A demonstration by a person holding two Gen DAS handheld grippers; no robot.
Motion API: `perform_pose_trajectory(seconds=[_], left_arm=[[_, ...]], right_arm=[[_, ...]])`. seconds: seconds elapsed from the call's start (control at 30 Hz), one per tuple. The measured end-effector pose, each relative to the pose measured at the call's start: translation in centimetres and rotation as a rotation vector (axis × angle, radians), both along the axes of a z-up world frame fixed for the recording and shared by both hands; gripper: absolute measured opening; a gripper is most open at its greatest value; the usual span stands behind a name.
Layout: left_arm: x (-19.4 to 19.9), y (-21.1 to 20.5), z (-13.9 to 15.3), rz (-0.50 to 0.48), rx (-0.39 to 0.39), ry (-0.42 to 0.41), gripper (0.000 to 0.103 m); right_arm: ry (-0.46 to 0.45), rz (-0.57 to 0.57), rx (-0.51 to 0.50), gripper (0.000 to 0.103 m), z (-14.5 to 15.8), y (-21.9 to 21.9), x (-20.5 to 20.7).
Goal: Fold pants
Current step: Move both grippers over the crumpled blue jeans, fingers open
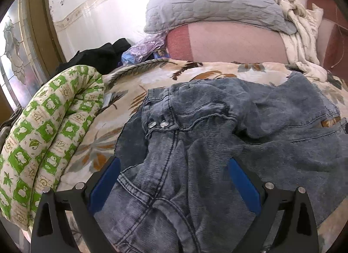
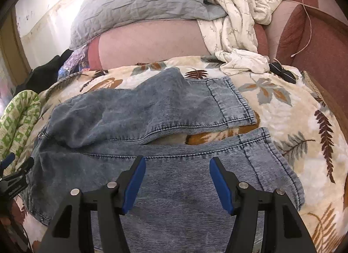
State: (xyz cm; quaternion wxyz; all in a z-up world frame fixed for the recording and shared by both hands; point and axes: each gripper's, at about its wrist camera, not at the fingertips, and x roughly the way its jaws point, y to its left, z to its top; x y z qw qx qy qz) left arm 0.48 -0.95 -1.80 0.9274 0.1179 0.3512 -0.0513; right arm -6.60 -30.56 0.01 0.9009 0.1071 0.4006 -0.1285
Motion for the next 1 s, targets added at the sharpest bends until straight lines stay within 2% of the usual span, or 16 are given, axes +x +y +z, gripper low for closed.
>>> perform_pose_trajectory(seconds=[0.13,0.23,0.43,0.53,0.63,0.73,0.83,0.9,1.0], left_arm=[[-0.6,-0.9,0.1,-0.031,0.007,-0.005,0.099],[-0.8,-1.5,0.1,-0.043,0.022,-0.014,0.099],[-1.2,-2.4,0.0,-0.054,0.028,-0.009,0.099],[-1.7,-3.2,0.4,-0.076,0.018,-0.015,0.099],[-2.5,-3.8,1.7,-0.117,-0.028,-0.027,0.099],[-2.8,-3.4,3.8,-0.135,-0.118,-0.054,0.099],[-2.5,-1.7,6.3,-0.055,-0.192,-0.124,0.099],[-2.0,-0.3,7.1,0.009,-0.222,-0.137,0.099],[-0.8,1.9,7.0,0.11,-0.208,-0.148,0.099]], right_arm=[[0.027,0.004,-0.015,0.065,0.2,0.7,0.3],[0.05,0.012,-0.064,0.065,0.1,1.5,0.6],[0.074,0.004,-0.217,0.065,-0.6,3.2,0.9],[0.073,0.016,-0.347,0.065,-0.6,5.0,1.0],[0.058,0.073,-0.454,0.065,-0.6,7.5,0.9],[0.05,0.137,-0.464,0.065,-1.0,9.2,0.9],[0.047,0.237,-0.465,0.065,-1.6,11.2,0.8],[0.04,0.274,-0.453,0.065,-2.0,12.5,0.5],[0.044,0.32,-0.455,0.065,-2.8,14.2,0.4]])
